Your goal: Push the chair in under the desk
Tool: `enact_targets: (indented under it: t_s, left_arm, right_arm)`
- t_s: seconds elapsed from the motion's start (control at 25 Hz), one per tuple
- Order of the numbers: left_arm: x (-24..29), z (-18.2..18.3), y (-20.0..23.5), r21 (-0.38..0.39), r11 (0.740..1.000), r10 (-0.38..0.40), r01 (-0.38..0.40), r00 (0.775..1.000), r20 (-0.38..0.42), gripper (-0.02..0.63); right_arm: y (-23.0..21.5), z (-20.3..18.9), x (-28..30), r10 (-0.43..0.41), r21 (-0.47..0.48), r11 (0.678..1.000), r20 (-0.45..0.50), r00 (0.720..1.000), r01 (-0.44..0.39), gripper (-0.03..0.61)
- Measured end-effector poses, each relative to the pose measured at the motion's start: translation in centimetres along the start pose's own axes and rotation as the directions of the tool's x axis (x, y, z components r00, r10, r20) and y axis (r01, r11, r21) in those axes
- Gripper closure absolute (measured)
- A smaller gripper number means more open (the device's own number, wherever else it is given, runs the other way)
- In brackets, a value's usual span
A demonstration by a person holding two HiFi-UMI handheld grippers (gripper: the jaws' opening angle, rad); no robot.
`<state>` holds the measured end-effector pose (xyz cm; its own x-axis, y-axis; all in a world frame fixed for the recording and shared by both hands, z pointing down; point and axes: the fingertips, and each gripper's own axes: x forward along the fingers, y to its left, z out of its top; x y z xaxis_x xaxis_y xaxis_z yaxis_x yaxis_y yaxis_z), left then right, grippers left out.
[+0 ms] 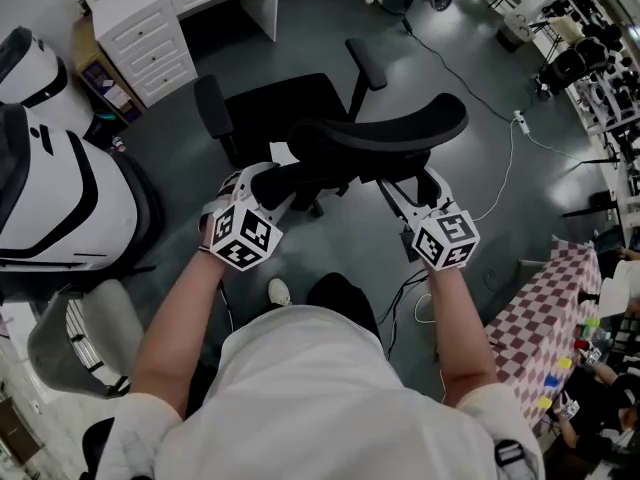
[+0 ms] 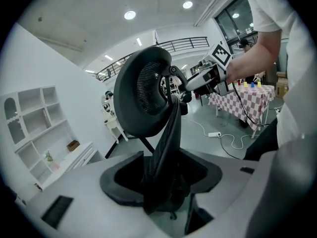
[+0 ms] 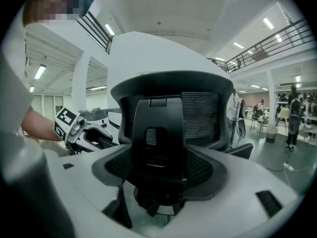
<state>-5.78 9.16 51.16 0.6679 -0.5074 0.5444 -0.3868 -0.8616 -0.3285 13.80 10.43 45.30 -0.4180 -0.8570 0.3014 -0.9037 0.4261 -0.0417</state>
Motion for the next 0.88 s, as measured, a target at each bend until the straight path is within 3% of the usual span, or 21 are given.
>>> enact_targets:
  t_s: [0.88]
  left_arm:
    - [5.3,1.9,3.7,-0.029,0.999,0.041,-0.041,0.999,-0.002,0.402]
  right_arm:
    - [-6.1,2.0,5.1,0.063,-0.019,0.998,0.007,0.998,-0.062,0.262]
